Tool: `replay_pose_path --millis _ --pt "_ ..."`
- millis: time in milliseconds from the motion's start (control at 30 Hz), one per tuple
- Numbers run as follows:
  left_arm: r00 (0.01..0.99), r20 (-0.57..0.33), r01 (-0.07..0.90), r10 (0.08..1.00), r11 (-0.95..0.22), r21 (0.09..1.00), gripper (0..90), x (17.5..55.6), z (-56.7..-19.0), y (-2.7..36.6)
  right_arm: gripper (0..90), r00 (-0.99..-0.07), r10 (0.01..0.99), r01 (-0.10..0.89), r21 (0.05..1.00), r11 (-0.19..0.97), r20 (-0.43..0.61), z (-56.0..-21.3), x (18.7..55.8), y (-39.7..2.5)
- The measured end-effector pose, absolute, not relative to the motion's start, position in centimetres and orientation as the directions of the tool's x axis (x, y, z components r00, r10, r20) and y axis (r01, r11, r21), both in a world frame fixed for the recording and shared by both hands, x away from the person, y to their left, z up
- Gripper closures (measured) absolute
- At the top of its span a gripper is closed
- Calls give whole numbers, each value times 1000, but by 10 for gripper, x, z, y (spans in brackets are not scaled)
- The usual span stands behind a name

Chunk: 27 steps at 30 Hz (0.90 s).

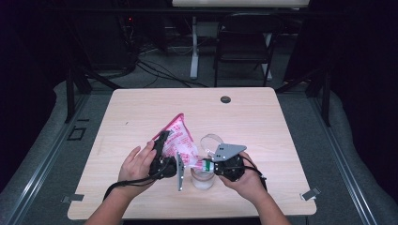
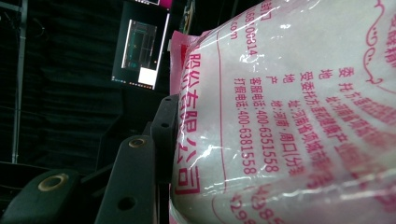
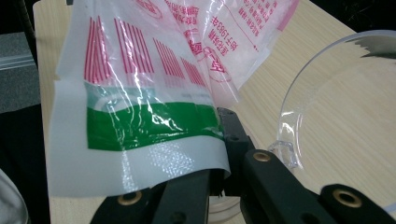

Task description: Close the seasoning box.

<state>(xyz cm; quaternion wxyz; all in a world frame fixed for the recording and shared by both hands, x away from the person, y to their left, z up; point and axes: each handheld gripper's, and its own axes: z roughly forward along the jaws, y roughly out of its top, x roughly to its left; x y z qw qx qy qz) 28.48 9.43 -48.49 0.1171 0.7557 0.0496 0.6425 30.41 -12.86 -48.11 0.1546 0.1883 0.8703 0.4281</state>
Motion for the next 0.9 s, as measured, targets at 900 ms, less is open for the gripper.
replay_pose_path --millis 900 --pt "162 971 -86 178 -977 194 604 284 -479 91 900 -878 468 201 804 559 -106 -481 305 -130"
